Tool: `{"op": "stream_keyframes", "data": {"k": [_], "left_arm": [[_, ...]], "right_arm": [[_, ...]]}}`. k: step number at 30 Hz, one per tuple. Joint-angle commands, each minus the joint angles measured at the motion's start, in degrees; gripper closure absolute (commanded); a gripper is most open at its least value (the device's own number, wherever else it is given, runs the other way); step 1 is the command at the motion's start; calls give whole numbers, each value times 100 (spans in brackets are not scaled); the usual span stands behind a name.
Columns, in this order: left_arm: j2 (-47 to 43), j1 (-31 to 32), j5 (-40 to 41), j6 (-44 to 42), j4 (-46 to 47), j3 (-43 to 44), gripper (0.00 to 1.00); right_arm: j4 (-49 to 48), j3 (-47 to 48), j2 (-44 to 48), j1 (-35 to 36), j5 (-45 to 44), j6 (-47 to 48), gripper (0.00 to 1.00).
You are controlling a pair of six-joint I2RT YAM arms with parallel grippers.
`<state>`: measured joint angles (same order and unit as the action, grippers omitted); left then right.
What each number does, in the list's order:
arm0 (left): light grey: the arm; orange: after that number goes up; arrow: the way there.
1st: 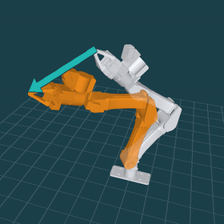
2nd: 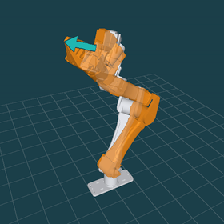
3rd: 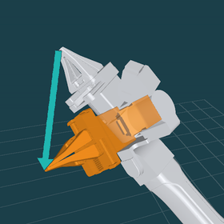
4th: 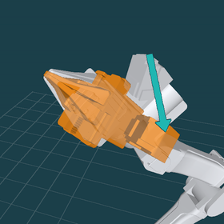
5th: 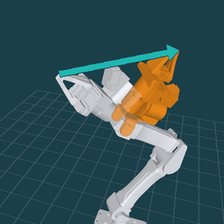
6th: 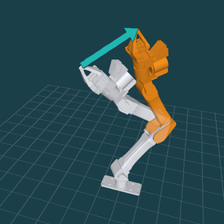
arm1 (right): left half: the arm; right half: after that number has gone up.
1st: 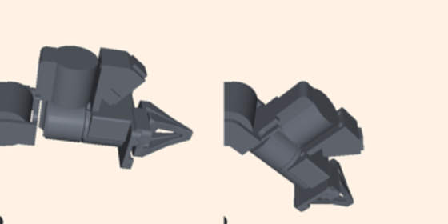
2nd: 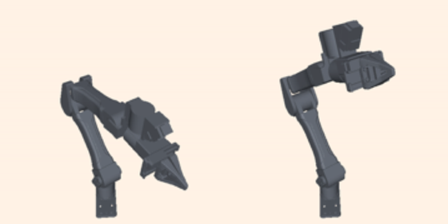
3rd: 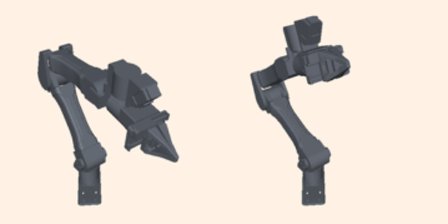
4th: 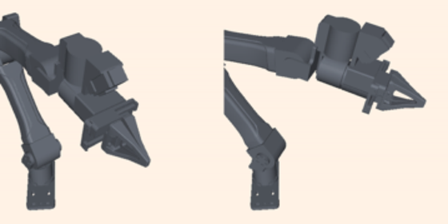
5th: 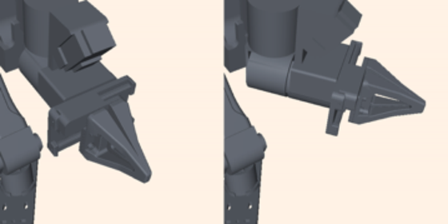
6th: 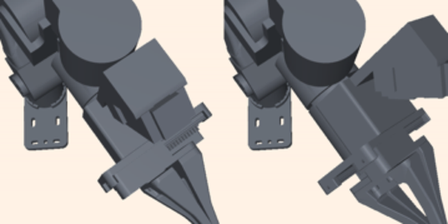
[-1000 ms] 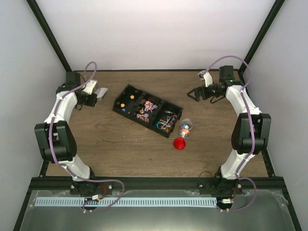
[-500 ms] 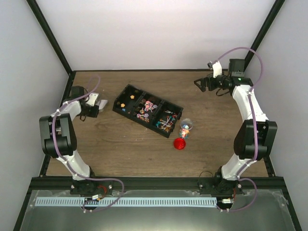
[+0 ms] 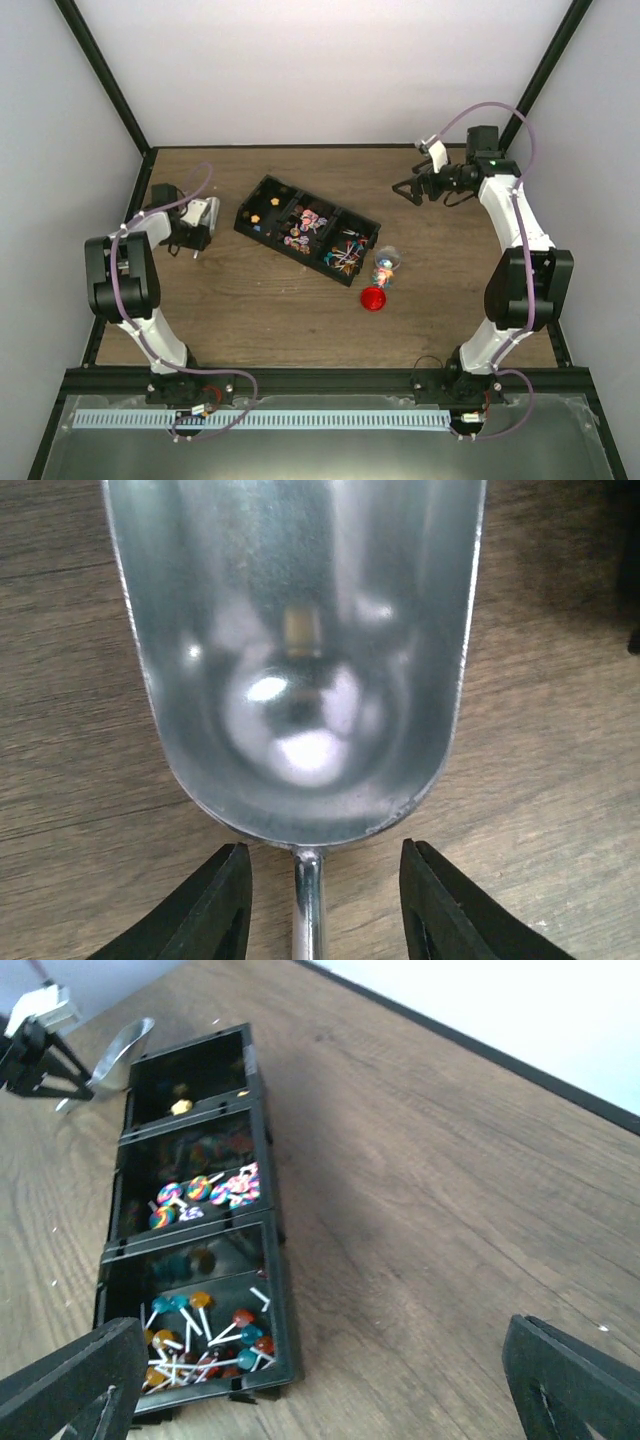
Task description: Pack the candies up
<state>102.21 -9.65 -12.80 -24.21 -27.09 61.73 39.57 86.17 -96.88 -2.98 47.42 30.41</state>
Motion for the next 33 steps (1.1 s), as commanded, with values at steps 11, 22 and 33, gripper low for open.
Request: {"op": "stream_keyframes", "data": {"k": [11,22,33], "left_arm": [[-1273,-23,-602,-286,-1303,1047,0],[-2272,-28,-2048,792,-483,1170,0],[-2508,208,-1296,1248,-185,1386,0]], "right_arm": [[1573,-629,1070,1494,-5,2385,0],[1661,-2762,2465,3022,-1174,3812,17],[-476,-4686,2013,3808,-2837,3314,42]]}}
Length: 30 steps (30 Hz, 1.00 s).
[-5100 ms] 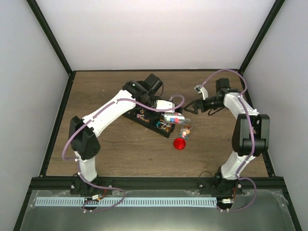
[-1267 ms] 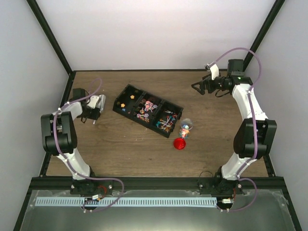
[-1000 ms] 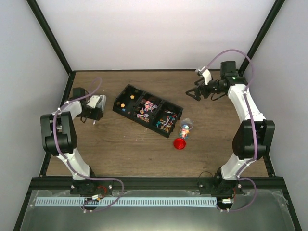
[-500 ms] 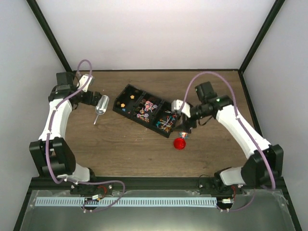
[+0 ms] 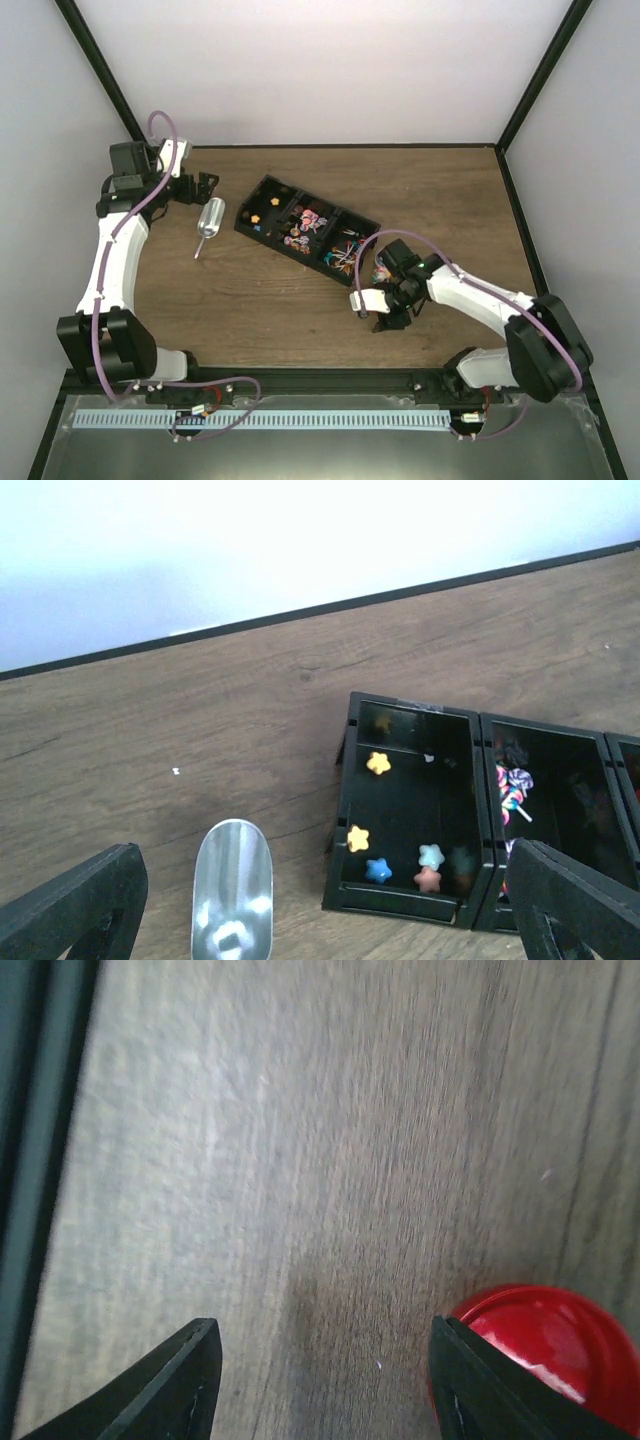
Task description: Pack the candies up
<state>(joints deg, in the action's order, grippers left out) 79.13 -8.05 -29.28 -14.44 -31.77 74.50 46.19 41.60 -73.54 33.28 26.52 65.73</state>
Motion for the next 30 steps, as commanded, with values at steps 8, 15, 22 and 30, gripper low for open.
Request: {"op": "stream_keyframes", "data": {"k": [8,15,22,30], "left_arm": [[-342,50,398,289,193,69,0],[-369,45,238,321,232,-85,0],[-281,50,110,415,318,-94,0],[-219,50,56,450,338,-8,0]], "right_arm": [[-1479,-129,-739,195,-898,-671,53],[-993,-17,-204,197,-691,-718,52],[-1001,277,3,197,-706,-1158,51],[-938,209,-311,188,-1102,-1115,51]]}}
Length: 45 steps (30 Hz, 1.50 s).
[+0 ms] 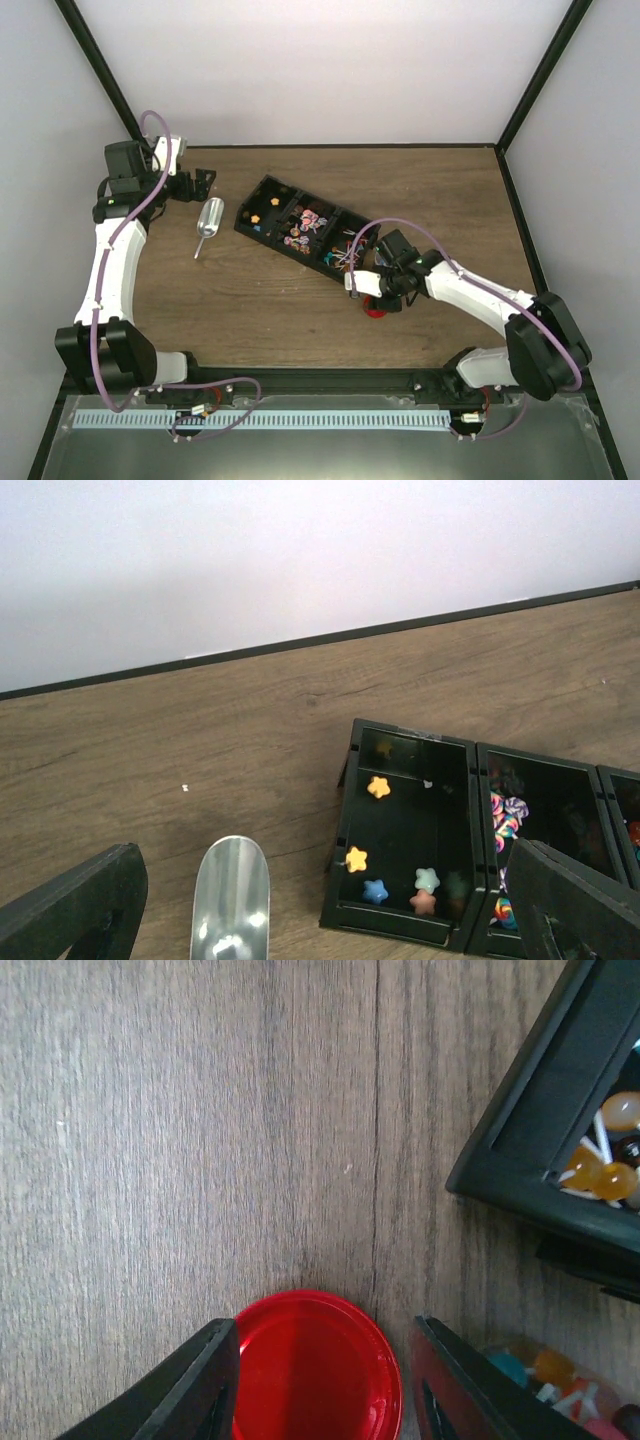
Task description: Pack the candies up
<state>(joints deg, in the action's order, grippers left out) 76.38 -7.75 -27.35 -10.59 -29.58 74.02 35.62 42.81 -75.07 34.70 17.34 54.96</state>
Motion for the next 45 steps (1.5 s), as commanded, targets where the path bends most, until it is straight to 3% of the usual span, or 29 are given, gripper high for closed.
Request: {"op": "stream_keyframes", "data": {"k": [1,13,26,35,39,45], "left_arm": [[49,19,-138,61,119,42,0],[126,18,-28,18,41,101,0],[290,15,-60,70,64,201,0],[385,19,-6,74,68,294,0],[412,17,250,65,36,379,0],[209,10,256,55,135,349,0]], "right_arm": [[123,61,-182,45,-161,2,51],[319,-208,-323,46,122,180,61],[168,-379,-638,51,154,207,62],[-88,-498,-724,63,76,213,82],[0,-434,-699,72,174,196,97],[406,170,-575,71,918,-202,99]]}}
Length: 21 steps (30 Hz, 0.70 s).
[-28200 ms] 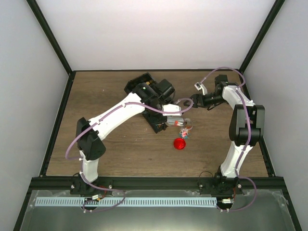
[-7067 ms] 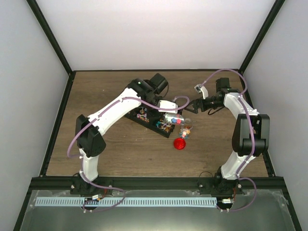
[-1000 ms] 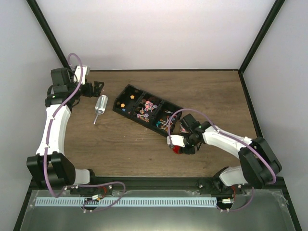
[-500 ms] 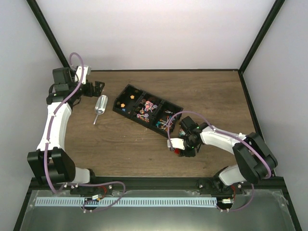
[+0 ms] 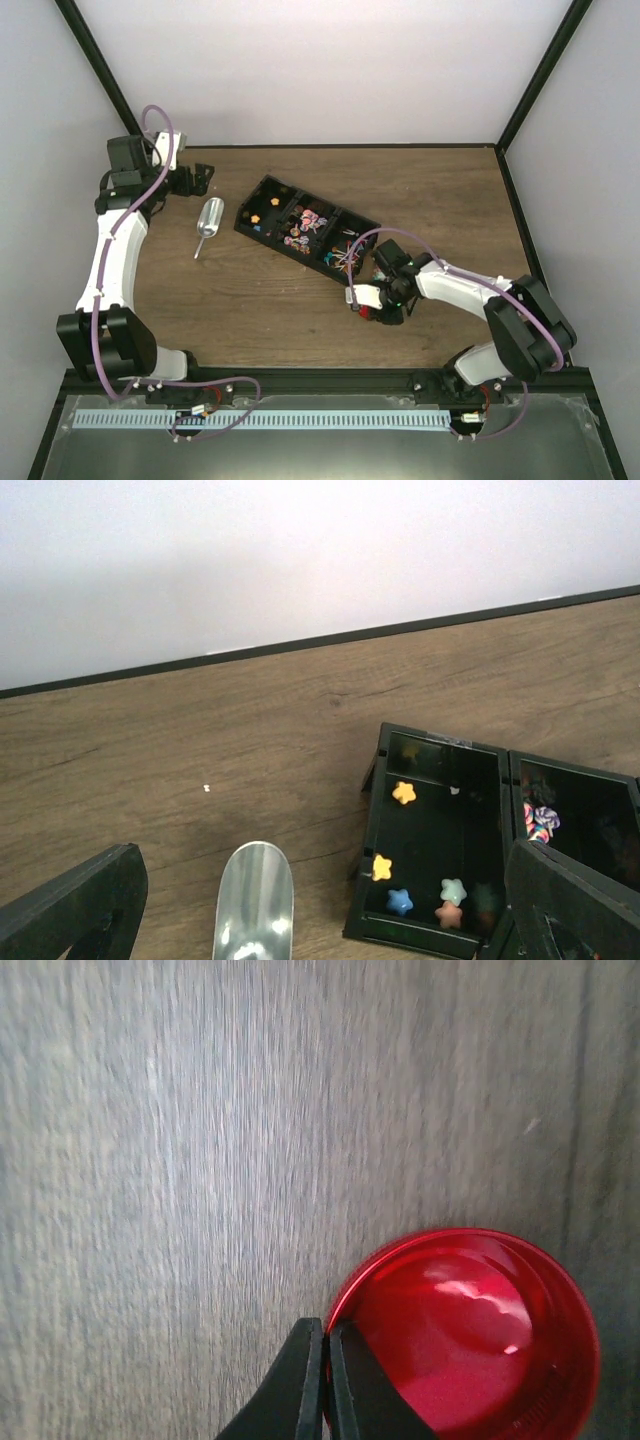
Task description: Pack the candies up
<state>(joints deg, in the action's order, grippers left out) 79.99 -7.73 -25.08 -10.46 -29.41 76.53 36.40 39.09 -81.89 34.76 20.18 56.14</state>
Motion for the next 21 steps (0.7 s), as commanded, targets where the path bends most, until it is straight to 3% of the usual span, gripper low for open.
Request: {"op": "stream_keyframes", "data": {"k": [1,6,9,12,16,21], "left_arm": [[-172,8,-3,6,111,114,0],[-246,8,-690,-279,-172,319,0],[-162,23,-1681,-482,-570,573,0],[-13,53,-2618,-143,-684,827,0],[147,285,-3914,1301,163,1010,0],[157,975,-4995,3425,2061,857,0]], "right_arm": [[372,737,130,61,825,-454,99],[18,2015,309,-12,2164,-1398,99],[-1137,2474,605,-97,2710,-2065,99],[-2643,2588,931,-128,2828,-2806,99],[-4670,2612,1045,-128,2526,-3458,99],[-6186,2658,909,-117,2392,-3071,99]]}}
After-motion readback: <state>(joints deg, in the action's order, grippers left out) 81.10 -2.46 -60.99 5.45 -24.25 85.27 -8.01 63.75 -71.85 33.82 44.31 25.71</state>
